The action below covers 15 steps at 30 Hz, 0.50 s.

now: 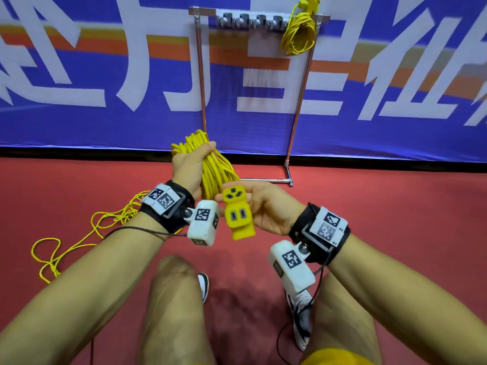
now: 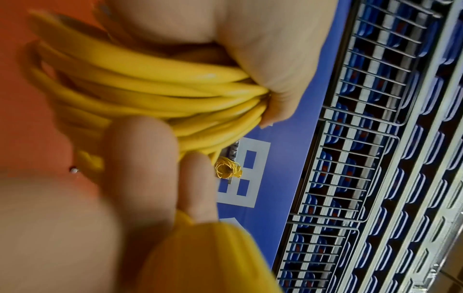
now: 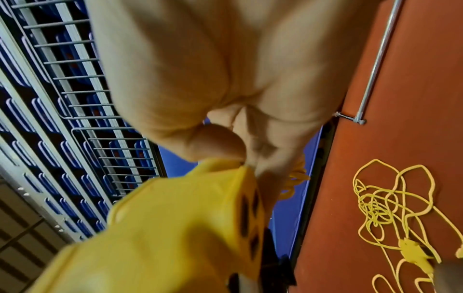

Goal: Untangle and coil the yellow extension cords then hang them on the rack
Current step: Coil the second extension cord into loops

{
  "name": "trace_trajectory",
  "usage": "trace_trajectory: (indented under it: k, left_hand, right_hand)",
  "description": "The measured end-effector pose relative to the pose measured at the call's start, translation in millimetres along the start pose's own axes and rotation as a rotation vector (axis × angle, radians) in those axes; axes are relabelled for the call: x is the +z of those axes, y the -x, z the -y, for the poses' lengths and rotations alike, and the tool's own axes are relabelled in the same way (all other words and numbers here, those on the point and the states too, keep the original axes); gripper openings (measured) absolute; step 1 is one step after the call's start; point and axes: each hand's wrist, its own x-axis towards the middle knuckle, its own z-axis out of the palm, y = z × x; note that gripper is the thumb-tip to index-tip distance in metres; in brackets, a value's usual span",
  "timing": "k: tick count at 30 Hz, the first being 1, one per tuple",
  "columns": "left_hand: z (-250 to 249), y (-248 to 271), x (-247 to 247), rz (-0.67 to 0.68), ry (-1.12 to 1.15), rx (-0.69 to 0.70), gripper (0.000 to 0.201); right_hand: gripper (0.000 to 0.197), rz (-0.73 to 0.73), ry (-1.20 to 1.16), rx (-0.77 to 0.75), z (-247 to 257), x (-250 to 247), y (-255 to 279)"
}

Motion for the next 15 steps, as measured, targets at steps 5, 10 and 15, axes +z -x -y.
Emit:
trace_trajectory:
  k: [5, 10, 15]
  left_hand:
    - [8.5, 6.0, -0.2, -0.032, -0.029, -0.141, 0.017]
    - [12.2, 18.6, -5.3, 0.1, -0.045, -0.242, 0.019]
    - [29.0, 31.5, -4.9, 0.27, 0.033, -0.459, 0.018]
  right_hand:
    - [0.041, -0.116, 0.254, -0.122, -8.1, -1.3, -6.2]
    - [0.01, -0.17, 0.529, -0.167, -1.6, 7.5, -1.1]
    - [0.039, -0.362, 0.985, -0.253, 6.4, 0.6, -5.0]
